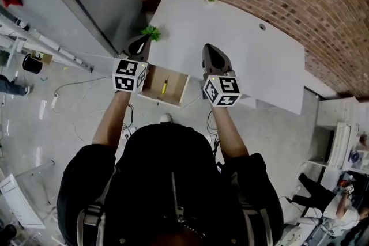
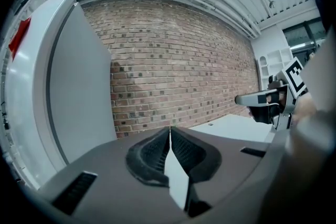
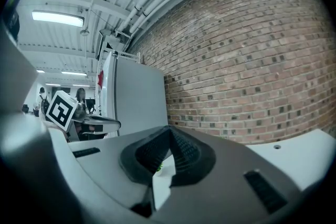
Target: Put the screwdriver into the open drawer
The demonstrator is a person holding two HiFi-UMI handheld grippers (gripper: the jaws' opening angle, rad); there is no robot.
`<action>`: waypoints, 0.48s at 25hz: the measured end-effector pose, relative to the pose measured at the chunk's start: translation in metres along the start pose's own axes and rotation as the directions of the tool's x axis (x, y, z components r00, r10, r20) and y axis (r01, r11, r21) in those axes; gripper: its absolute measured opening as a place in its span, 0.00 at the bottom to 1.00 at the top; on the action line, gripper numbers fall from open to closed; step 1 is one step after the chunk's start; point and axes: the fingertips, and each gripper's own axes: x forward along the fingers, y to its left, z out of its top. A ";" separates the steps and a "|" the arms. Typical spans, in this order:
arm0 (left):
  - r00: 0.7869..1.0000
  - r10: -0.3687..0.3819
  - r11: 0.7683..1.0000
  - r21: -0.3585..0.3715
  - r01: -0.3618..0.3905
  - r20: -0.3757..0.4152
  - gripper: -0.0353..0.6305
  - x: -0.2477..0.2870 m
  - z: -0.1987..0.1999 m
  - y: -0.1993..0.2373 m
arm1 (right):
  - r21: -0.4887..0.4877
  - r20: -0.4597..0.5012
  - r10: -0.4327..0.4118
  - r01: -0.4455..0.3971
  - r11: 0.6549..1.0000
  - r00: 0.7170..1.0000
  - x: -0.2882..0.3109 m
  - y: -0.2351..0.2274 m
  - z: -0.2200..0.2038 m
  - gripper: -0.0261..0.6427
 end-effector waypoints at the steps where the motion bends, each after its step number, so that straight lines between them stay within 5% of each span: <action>1: 1.000 -0.002 1.000 -0.001 0.002 -0.002 0.10 -0.001 -0.002 -0.001 | -0.001 -0.001 -0.003 0.003 1.000 1.000 -0.001 0.001 -0.001 0.03; 12: 1.000 -0.018 1.000 -0.025 0.018 -0.011 0.10 -0.007 -0.016 -0.007 | -0.002 -0.013 -0.014 0.014 1.000 1.000 -0.009 0.008 -0.012 0.03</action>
